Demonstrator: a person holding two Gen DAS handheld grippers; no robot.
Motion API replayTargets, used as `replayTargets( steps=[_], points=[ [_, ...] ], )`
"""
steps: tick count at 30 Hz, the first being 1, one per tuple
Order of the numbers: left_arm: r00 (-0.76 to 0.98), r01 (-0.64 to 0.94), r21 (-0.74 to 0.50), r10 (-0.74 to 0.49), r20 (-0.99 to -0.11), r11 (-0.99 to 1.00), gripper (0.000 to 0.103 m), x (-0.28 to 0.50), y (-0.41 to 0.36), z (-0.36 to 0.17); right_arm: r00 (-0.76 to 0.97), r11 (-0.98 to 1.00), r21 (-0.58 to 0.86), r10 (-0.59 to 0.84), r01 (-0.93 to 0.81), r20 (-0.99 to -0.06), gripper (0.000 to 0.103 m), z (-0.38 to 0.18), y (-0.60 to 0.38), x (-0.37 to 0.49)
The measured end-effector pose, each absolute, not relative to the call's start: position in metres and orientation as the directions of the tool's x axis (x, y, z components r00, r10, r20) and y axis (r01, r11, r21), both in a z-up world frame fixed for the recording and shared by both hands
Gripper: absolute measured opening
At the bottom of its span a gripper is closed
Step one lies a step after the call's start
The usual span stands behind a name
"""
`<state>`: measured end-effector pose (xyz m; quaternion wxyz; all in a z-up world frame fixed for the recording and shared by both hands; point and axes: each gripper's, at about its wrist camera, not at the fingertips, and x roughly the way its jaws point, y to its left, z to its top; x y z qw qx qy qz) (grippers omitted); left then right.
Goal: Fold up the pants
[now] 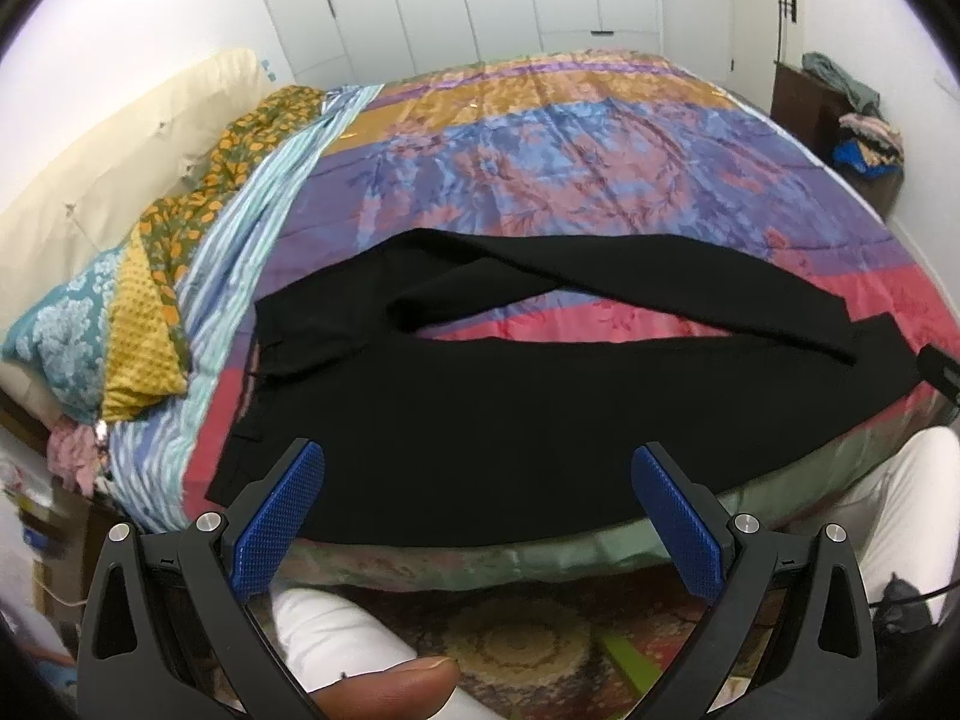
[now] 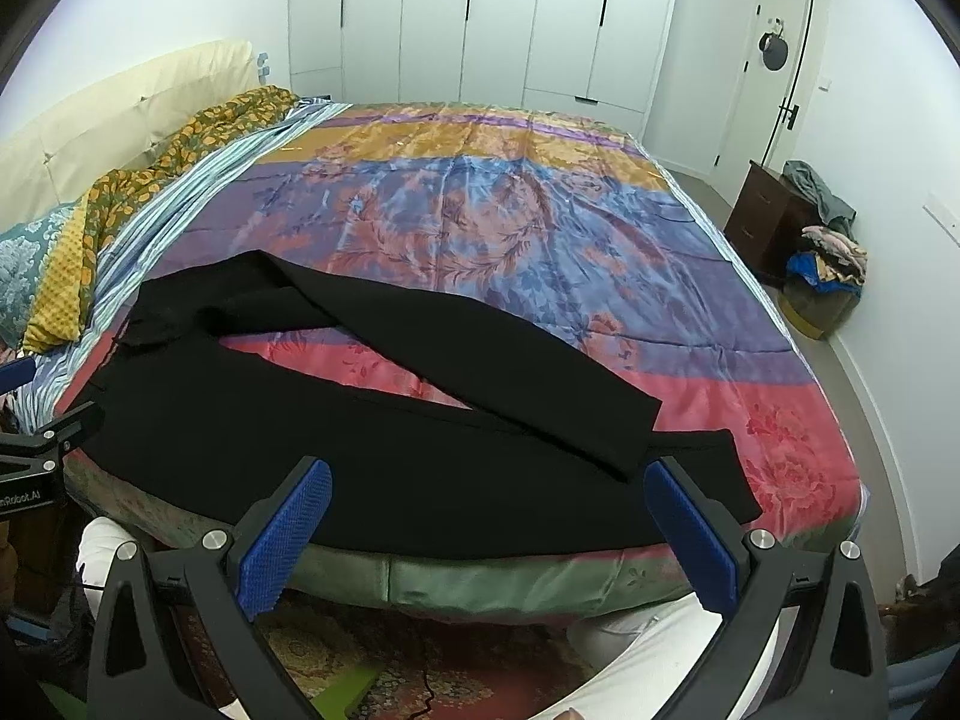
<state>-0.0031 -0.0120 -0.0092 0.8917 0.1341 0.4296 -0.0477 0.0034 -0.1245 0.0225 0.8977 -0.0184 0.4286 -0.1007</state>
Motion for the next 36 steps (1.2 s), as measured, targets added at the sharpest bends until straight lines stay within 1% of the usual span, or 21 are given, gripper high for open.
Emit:
replayTargets(
  steps=[2, 6, 12, 16, 23, 30, 34, 36],
  points=[
    [0.650, 0.177, 0.248, 0.076, -0.757, 0.952, 0.103, -0.004, -0.013, -0.007, 0.614, 0.979, -0.121, -0.196, 0.163, -0.765, 0.103, 0.023, -0.124, 0.003],
    [0.719, 0.085, 0.335, 0.174, -0.673, 0.939, 0.102, -0.003, -0.005, 0.005, 0.612, 0.979, -0.120, -0.197, 0.165, -0.766, 0.103, 0.022, -0.124, 0.003],
    [0.764, -0.056, 0.352, 0.267, -0.588, 0.934, 0.103, 0.011, 0.023, 0.033, 0.611, 0.979, -0.128, -0.200, 0.161, -0.766, 0.103, 0.022, -0.122, 0.003],
    [0.765, -0.098, 0.332, 0.284, -0.578, 0.938, 0.103, 0.018, 0.039, 0.048, 0.611, 0.979, -0.126, -0.199, 0.160, -0.766, 0.103, 0.021, -0.123, 0.004],
    [0.761, -0.142, 0.259, 0.272, -0.589, 0.956, 0.102, 0.018, 0.060, 0.074, 0.609, 0.978, -0.132, -0.203, 0.161, -0.766, 0.103, 0.020, -0.123, 0.006],
    [0.769, -0.105, 0.161, 0.183, -0.613, 0.981, 0.102, 0.018, 0.070, 0.096, 0.612, 0.980, -0.134, -0.198, 0.150, -0.765, 0.103, 0.017, -0.121, 0.008],
    [0.766, -0.002, 0.063, 0.042, -0.642, 0.998, 0.102, 0.015, 0.063, 0.105, 0.609, 0.980, -0.134, -0.198, 0.149, -0.768, 0.103, 0.015, -0.121, 0.009],
    [0.754, 0.090, 0.018, -0.057, -0.654, 0.996, 0.102, 0.010, 0.052, 0.107, 0.610, 0.979, -0.133, -0.199, 0.152, -0.767, 0.103, 0.015, -0.120, 0.008]
  ],
)
